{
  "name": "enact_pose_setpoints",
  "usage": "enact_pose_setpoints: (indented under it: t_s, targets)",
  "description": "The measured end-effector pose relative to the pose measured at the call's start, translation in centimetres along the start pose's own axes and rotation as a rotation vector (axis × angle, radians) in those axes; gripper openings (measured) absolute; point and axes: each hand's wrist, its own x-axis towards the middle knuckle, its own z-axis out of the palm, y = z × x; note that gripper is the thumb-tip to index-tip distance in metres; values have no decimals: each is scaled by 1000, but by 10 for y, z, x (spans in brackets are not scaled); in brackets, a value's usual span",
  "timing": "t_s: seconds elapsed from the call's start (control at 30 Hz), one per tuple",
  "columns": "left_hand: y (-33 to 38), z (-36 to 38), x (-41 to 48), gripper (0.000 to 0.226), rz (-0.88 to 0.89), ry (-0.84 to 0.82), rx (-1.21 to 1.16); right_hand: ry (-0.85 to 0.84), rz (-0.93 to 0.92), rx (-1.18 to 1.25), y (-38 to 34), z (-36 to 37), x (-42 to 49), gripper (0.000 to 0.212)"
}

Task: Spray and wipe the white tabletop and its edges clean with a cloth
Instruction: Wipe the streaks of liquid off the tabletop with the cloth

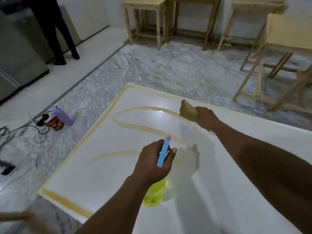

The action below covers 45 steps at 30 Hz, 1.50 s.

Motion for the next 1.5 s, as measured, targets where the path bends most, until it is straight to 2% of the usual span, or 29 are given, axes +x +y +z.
enact_pose_setpoints:
  t_s: [0.1,0.17,0.23,0.3,0.4,0.47,0.6,0.8,0.93,1.03,1.13,1.2,1.27,1.3,1.37,1.43,1.5]
  targets:
    - [-3,6,15,39,-6,41,1,63,-75,-115,17,3,69,47]
    - [-9,12,21,39,-24,60,0,37,-34,-145,28,18,95,53]
    - [-14,17,22,38,-47,60,-6,-26,9,-242,39,45,96,52]
    - [-14,19,20,37,-60,56,-14,-29,-35,-361,51,76,81,51]
    - [-13,21,21,36,-66,47,-7,73,-157,-354,60,107,53,58]
    - [-14,20,20,35,-67,43,-21,71,-187,-314,60,120,28,62]
    - [-18,15,11,34,-57,52,-48,53,-241,-248,56,159,-30,51]
    - [-36,-18,-32,31,-28,23,-27,60,-236,-159,32,212,-124,61]
    - [-53,-54,-74,32,-3,-8,-33,6,-141,-242,0,245,-196,59]
    - [-66,-77,-101,33,12,-32,-57,64,-194,-227,-20,272,-252,59]
    - [-78,-106,-123,32,42,-72,-54,75,-225,-81,-34,298,-289,51]
    - [-83,-122,-131,32,59,-87,-45,60,-169,42,-48,286,-299,49]
    - [-87,-136,-133,34,64,-96,-36,31,-45,178,-66,260,-300,44]
    - [-88,-142,-132,36,63,-102,-33,-13,52,276,-75,242,-298,34]
    - [-90,-151,-127,37,75,-107,-36,-106,234,564,-84,213,-285,21]
    - [-91,-154,-118,37,90,-109,-37,-207,395,904,-82,192,-271,24]
    - [-92,-155,-107,36,93,-117,-45,-300,501,1066,-81,180,-254,31]
